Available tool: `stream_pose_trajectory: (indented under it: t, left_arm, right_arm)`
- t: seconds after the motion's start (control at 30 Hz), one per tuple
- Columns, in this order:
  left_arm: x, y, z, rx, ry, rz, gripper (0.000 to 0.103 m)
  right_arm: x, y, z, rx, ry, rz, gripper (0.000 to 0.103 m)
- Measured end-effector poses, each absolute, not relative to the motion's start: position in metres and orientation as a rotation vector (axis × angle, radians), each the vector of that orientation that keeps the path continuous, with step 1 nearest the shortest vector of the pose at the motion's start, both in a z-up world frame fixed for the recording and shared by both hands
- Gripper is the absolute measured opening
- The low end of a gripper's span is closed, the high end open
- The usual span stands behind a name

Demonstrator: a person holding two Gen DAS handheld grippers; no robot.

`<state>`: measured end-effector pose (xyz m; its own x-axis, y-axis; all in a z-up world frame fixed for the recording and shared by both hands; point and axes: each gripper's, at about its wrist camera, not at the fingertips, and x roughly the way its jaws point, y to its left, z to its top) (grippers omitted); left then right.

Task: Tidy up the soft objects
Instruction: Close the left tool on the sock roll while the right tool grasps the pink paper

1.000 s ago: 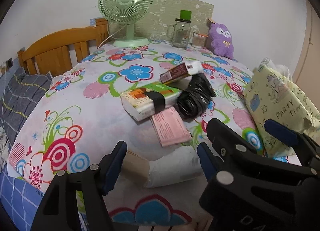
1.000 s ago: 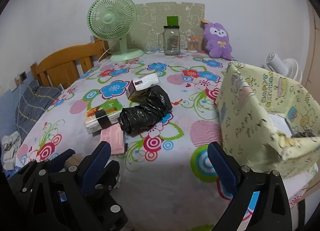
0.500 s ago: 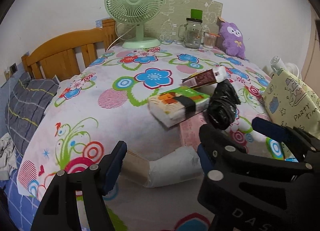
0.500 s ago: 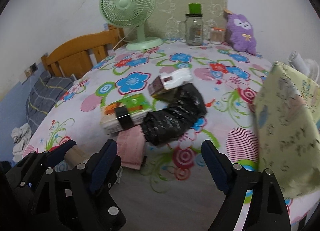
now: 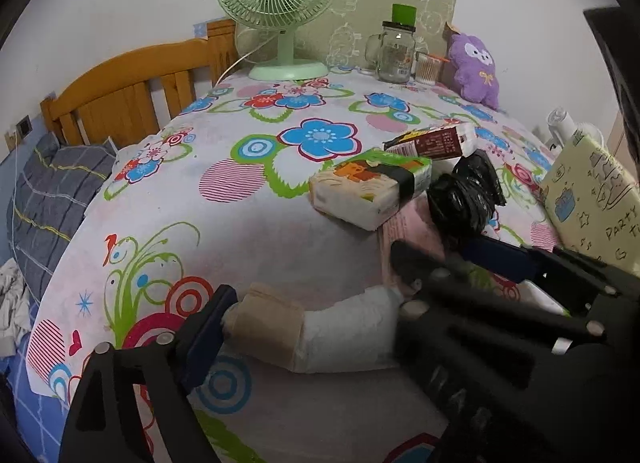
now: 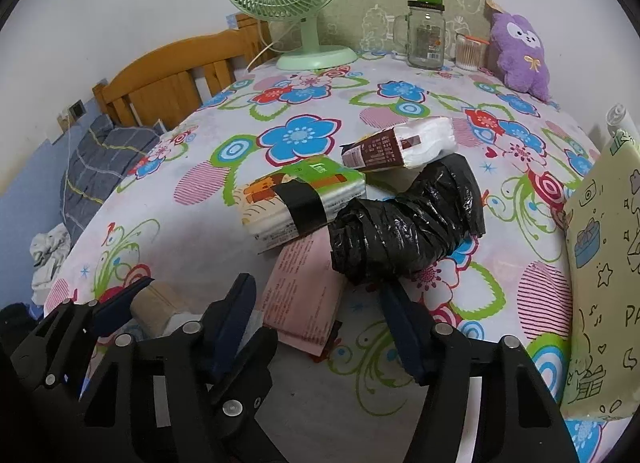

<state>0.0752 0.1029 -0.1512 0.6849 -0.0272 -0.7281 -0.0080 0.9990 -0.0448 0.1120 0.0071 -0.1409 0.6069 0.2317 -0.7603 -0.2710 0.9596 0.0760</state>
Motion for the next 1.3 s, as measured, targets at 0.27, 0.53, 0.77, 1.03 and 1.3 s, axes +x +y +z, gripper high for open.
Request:
stream_pose_trajectory:
  t: [0.27, 0.53, 0.77, 1.03, 1.3]
  left_arm:
    - [0.071, 0.105, -0.154, -0.045, 0.823, 0.025, 0.103]
    - [0.062, 0.102, -0.154, -0.039, 0.83, 0.054, 0.1]
    - [0.058, 0.1, -0.153, -0.036, 0.818, 0.035, 0.092]
    - [0.065, 0.108, -0.152, -0.04, 0.811, 0.044, 0.086]
    - [0.07, 0.103, -0.147, -0.053, 0.818, 0.014, 0.08]
  right_arm:
    - [0.108, 0.004, -0.141, -0.057, 0.863, 0.307, 0.041]
    - [0.103, -0.007, -0.14, -0.035, 0.867, 0.303, 0.041]
    - [0.103, -0.002, -0.139, -0.051, 0.875, 0.339, 0.067]
    - [0.111, 0.016, -0.144, -0.114, 0.859, 0.316, 0.055]
    - [0.109, 0.009, -0.137, -0.098, 0.855, 0.312, 0.042]
